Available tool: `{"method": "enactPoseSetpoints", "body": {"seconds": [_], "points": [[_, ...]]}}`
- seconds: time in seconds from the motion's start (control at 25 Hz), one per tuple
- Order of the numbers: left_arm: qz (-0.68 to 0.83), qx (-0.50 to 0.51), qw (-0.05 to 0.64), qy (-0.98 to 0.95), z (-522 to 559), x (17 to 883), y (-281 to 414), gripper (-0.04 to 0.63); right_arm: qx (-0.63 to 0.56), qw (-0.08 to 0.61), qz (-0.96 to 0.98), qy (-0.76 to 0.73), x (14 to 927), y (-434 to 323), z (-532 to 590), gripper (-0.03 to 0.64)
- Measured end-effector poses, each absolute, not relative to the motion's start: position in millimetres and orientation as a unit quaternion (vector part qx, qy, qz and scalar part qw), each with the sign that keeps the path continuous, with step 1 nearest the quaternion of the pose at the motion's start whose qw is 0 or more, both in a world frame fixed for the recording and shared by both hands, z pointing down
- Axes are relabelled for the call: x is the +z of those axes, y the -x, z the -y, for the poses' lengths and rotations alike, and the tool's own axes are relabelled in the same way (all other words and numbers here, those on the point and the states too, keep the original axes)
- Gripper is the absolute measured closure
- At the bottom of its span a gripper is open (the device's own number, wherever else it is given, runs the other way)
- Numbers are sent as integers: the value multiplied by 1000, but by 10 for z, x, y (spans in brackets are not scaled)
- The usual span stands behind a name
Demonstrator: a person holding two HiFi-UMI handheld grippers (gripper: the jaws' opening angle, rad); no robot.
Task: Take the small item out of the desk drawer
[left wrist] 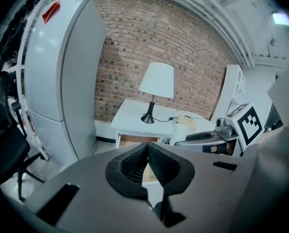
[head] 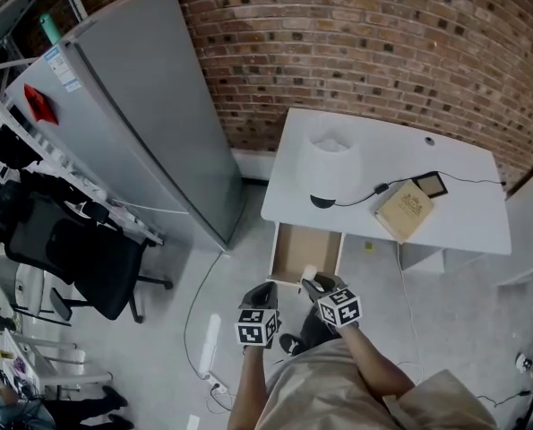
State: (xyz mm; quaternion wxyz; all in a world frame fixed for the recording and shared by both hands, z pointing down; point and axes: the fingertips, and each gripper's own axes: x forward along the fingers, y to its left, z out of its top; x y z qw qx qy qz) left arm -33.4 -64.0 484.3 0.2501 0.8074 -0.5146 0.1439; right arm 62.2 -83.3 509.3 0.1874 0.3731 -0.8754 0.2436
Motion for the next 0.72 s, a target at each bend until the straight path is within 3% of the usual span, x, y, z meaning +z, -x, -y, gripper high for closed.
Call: {"method": "enactPoseSetpoints", "body": {"seconds": [0.72], "points": [[511, 139, 249, -811, 586, 4847, 307, 578, 243, 189, 878, -366, 5134, -577, 755, 477]]}}
